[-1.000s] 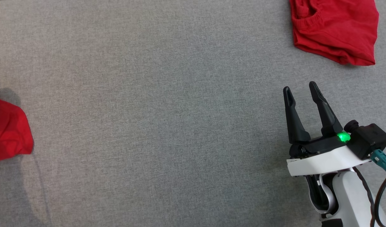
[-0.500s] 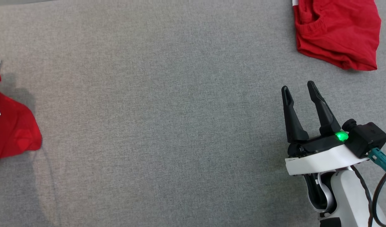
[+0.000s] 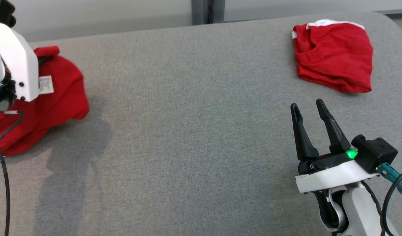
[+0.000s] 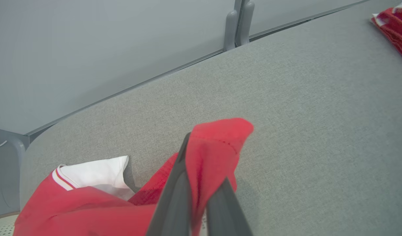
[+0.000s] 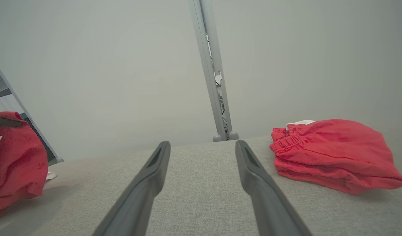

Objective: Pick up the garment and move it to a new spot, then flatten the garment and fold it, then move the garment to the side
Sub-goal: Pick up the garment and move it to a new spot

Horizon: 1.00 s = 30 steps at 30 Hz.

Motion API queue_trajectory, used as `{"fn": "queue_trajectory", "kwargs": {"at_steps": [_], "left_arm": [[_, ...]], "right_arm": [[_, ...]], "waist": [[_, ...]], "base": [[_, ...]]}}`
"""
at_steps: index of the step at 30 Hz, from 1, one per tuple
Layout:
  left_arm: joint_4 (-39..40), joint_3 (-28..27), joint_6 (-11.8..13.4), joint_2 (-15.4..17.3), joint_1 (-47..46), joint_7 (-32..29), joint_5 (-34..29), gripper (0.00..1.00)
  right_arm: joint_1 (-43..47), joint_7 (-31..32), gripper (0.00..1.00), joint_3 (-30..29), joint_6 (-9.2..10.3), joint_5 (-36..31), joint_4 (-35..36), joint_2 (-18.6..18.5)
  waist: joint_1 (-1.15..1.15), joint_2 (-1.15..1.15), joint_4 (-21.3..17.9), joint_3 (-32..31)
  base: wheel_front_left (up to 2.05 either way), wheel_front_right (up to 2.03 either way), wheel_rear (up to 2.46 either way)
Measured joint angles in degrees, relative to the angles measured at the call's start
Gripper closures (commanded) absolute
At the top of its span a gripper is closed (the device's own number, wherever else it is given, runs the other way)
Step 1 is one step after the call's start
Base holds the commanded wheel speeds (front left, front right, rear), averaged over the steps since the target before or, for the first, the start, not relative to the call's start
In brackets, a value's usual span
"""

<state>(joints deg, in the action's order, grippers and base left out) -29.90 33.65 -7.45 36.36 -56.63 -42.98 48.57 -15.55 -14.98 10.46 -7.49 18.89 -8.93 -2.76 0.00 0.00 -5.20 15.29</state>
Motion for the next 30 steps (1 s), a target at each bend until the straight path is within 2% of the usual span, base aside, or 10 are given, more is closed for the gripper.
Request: {"fn": "queue_trajectory", "kwargs": {"at_steps": [4, 16, 22, 30], "left_arm": [[4.5, 2.2, 0.0, 0.0, 0.1, 4.4, 1.2, 1.0], [12.9, 13.1, 0.0, -1.7, 0.9, 8.3, 4.1, 1.0], [13.0, 17.3, 0.0, -4.9, 0.0, 10.7, 4.7, 1.0], [12.3, 24.2, 0.0, -10.2, -3.2, 10.9, 5.5, 1.0]], "right_arm": [[0.9, 0.0, 0.0, -0.2, 0.0, 0.3, -0.5, 0.0], [2.7, 0.0, 0.0, -1.4, 0.0, 0.8, -0.8, 0.0], [3.2, 0.0, 0.0, -1.1, 0.0, 1.3, -1.1, 0.0], [3.2, 0.0, 0.0, -0.7, 0.0, 2.9, -0.9, 0.0]], "waist": [[0.0, 0.0, -0.4, -2.3], [0.0, 0.0, -5.2, -5.6], [0.0, 0.0, -8.7, -6.7], [0.0, 0.0, -14.4, -6.4]], "base": [[0.0, 0.0, 0.0], [0.0, 0.0, 0.0], [0.0, 0.0, 0.0], [0.0, 0.0, 0.0]]}}
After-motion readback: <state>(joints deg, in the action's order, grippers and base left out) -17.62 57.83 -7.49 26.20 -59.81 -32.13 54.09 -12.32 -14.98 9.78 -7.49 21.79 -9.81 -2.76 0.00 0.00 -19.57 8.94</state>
